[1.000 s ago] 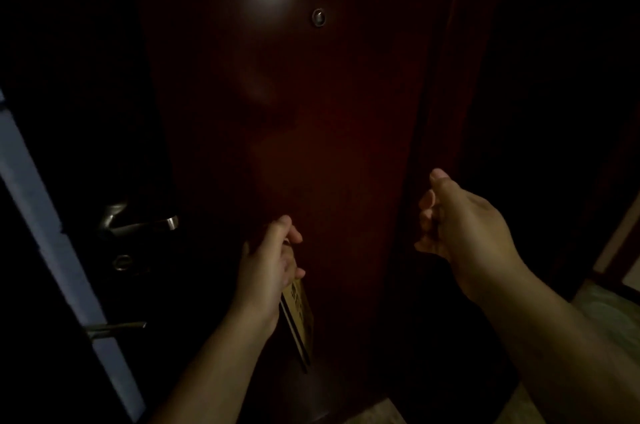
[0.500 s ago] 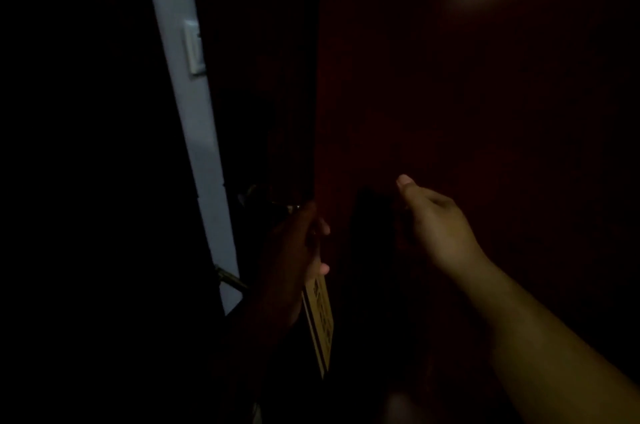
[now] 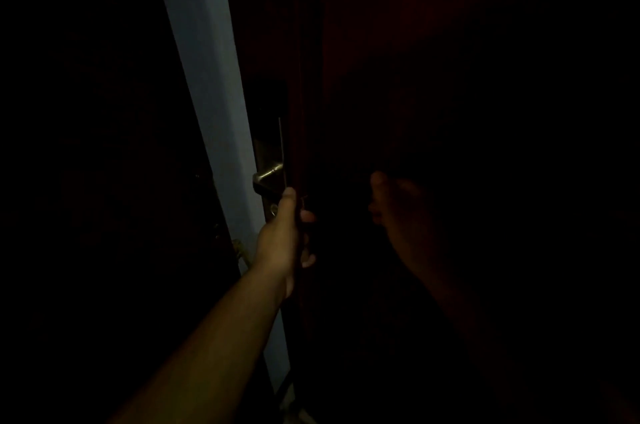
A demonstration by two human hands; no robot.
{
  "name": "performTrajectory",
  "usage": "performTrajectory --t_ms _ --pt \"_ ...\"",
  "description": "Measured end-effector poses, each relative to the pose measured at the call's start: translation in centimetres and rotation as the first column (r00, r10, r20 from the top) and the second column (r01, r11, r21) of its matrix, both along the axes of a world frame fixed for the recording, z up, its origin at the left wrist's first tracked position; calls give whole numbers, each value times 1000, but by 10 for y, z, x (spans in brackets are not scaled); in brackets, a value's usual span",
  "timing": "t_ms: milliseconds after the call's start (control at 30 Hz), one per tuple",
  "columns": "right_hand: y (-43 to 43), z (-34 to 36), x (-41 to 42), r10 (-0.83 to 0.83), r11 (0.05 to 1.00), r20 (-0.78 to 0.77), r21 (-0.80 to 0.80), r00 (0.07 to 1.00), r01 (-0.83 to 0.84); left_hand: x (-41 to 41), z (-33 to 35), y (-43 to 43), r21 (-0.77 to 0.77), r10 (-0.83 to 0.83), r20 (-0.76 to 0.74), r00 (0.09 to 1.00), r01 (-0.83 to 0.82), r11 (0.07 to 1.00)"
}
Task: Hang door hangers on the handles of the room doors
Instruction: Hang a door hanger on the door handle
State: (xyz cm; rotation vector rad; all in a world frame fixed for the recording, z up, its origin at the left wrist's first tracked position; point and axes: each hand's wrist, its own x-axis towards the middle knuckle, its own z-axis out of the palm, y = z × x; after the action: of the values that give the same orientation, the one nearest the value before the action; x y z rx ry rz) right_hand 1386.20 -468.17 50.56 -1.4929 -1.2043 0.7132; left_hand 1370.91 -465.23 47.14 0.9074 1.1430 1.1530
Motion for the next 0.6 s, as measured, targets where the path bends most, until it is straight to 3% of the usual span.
performTrajectory --t_ms 267,400,500,600 --pt "44 -14 29 -69 997 78 25 995 67 30 -2 54 -8 93 -99 991 -94 996" --pt "70 -15 49 -127 991 88 41 988 124 53 -6 99 -29 118 -64 991 -120 992" --pt "92 -15 68 -127 981 -13 145 992 127 72 -5 135 -47 90 -23 996 -91 995" --pt "122 -11 82 -106 986 -55 120 993 112 91 0 173 -25 17 31 999 -16 1000"
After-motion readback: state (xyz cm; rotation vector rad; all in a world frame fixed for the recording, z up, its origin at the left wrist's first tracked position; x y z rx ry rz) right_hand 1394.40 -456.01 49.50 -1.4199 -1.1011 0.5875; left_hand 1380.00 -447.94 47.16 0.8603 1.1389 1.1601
